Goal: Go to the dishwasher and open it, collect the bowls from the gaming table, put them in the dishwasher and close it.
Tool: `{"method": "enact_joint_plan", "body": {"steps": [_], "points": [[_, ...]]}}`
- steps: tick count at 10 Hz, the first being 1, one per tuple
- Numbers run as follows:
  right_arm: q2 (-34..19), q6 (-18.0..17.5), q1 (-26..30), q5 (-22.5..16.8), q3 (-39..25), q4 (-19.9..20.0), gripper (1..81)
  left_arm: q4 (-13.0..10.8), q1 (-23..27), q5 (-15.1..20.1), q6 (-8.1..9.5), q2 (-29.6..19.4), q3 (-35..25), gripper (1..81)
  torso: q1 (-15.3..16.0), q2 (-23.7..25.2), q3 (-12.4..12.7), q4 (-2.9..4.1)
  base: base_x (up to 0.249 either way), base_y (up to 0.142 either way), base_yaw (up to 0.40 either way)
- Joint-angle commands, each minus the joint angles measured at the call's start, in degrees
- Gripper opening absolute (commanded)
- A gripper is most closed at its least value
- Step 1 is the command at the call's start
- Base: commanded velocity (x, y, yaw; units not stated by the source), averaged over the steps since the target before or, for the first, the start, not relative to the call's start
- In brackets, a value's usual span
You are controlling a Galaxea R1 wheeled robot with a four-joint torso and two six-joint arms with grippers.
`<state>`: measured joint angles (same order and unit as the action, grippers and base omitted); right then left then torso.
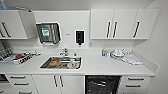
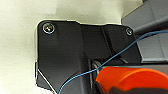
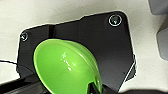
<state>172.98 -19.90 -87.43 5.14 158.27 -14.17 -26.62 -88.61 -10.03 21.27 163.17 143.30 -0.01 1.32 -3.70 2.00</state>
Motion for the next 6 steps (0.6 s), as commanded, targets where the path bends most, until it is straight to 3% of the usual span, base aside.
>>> {"method": "enact_joint_plan", "body": {"steps": [1,6], "points": [[-0.3,0.0,2.7,-2.5,0.0,-0.1,1.0,0.2,2.4,2.2,0.08,-0.8,-0.3,1.0,0.0,0.0,0.0,0.0,0.138,0.0,0.0],[-0.3,0.0,2.7,-2.5,0.0,-0.1,1.0,-0.1,2.3,2.2,0.08,-0.6,-0.3,1.0,0.0,0.0,0.0,0.0,0.138,0.0,0.0]]}}
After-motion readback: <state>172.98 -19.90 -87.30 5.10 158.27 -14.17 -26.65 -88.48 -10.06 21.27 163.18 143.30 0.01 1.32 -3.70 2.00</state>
